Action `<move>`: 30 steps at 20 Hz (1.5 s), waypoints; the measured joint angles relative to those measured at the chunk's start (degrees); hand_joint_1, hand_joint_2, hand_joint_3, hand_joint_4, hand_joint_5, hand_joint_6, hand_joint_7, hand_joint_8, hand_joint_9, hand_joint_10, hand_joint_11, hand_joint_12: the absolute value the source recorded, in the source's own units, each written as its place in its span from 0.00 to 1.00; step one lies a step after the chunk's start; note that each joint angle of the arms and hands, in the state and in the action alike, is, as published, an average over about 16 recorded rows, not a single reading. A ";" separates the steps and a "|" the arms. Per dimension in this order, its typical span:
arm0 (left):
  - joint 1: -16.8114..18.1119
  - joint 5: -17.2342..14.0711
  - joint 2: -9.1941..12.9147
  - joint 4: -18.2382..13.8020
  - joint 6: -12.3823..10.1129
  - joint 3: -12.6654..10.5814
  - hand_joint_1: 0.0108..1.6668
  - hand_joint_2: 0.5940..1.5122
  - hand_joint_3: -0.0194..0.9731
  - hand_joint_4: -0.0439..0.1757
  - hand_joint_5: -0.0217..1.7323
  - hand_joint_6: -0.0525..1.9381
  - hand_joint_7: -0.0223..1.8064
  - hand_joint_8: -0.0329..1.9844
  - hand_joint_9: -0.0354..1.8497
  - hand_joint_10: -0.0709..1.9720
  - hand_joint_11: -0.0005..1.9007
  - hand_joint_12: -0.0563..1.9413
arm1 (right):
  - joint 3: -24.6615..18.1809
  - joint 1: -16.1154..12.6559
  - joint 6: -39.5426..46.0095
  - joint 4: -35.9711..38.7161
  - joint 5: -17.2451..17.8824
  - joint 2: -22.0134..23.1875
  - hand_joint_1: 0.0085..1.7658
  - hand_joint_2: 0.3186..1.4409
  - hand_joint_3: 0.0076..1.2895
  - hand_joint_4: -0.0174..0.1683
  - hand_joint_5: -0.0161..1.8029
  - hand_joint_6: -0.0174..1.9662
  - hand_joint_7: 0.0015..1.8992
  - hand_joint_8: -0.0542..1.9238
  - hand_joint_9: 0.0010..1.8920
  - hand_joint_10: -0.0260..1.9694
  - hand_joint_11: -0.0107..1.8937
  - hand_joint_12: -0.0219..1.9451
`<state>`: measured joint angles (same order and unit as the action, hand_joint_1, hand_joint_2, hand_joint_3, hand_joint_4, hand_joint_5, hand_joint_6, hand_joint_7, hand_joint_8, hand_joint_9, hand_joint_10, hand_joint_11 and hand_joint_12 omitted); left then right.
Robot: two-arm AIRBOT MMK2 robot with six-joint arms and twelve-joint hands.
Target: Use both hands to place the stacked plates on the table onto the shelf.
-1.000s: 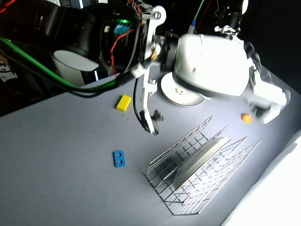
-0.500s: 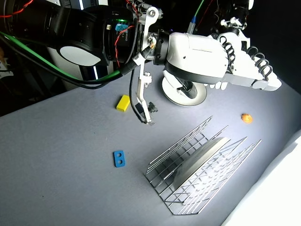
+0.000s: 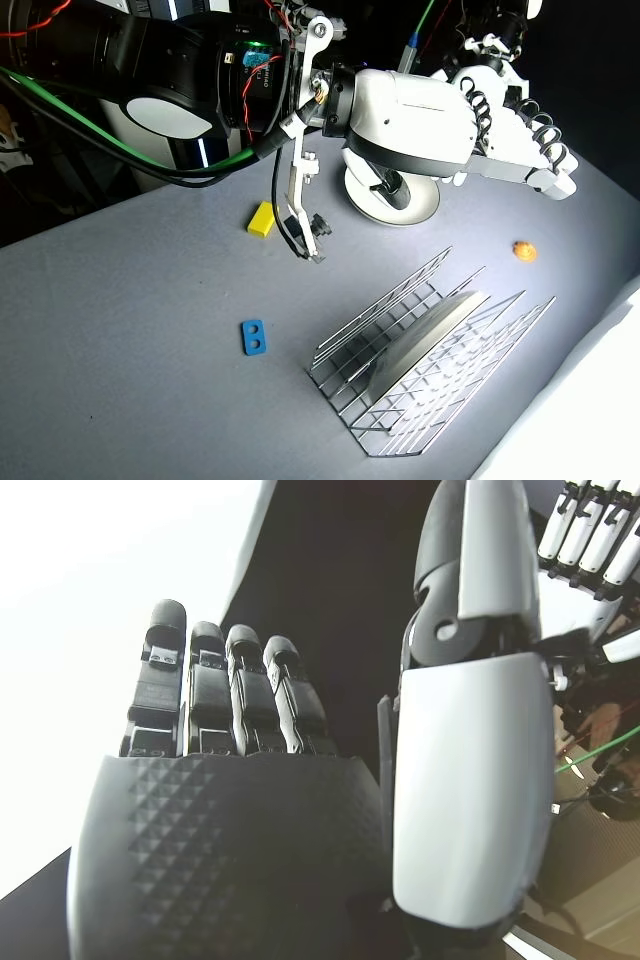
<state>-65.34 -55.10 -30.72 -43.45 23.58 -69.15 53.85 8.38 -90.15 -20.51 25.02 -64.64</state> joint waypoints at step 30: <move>-5.78 8.35 -1.65 6.64 0.35 7.55 0.00 0.54 0.03 0.18 0.01 0.02 0.01 0.01 0.03 0.04 0.01 0.02 | -4.52 3.55 -0.07 3.05 0.01 0.20 0.67 0.51 0.00 0.11 0.02 0.03 0.01 0.04 0.01 0.02 0.02 0.21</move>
<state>-71.12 -46.75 -32.37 -36.82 23.93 -61.60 49.32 11.93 -90.22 -17.45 25.03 -64.43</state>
